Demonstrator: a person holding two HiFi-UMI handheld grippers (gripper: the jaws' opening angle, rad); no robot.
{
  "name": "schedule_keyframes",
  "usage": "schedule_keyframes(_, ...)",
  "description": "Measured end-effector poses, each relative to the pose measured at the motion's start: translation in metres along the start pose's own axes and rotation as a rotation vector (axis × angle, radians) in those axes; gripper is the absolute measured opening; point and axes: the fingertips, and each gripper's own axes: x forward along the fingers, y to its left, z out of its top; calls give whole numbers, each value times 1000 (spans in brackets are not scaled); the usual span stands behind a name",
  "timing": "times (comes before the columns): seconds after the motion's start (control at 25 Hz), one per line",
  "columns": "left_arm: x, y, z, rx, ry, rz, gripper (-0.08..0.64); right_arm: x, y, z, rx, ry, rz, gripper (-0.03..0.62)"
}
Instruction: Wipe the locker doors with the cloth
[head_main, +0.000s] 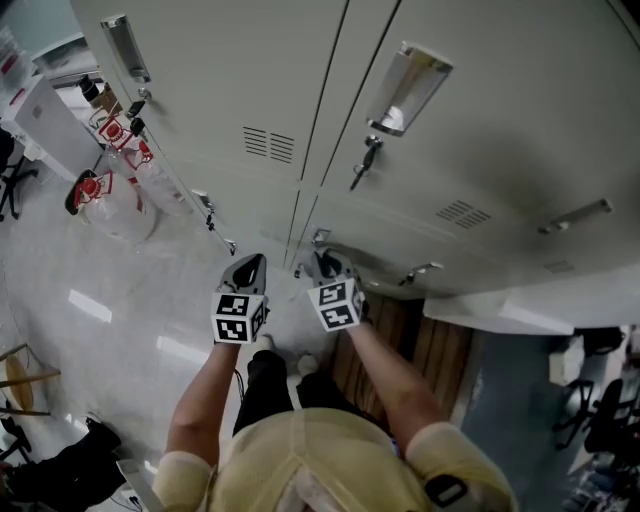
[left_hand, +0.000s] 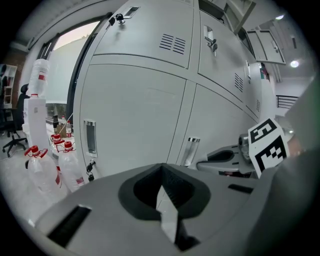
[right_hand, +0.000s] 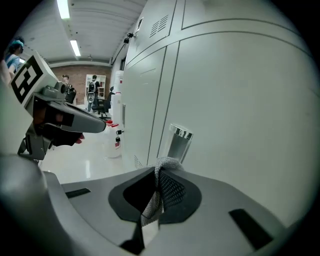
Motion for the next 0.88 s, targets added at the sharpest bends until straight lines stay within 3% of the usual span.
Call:
schedule_keyframes(0.32, 12, 9, -6, 2, 20, -5, 2, 32, 4, -4, 26, 38, -4, 5)
schedule_keyframes(0.88, 26, 16, -12, 18, 52, -19, 2, 41, -18, -38, -33, 140, -56, 5)
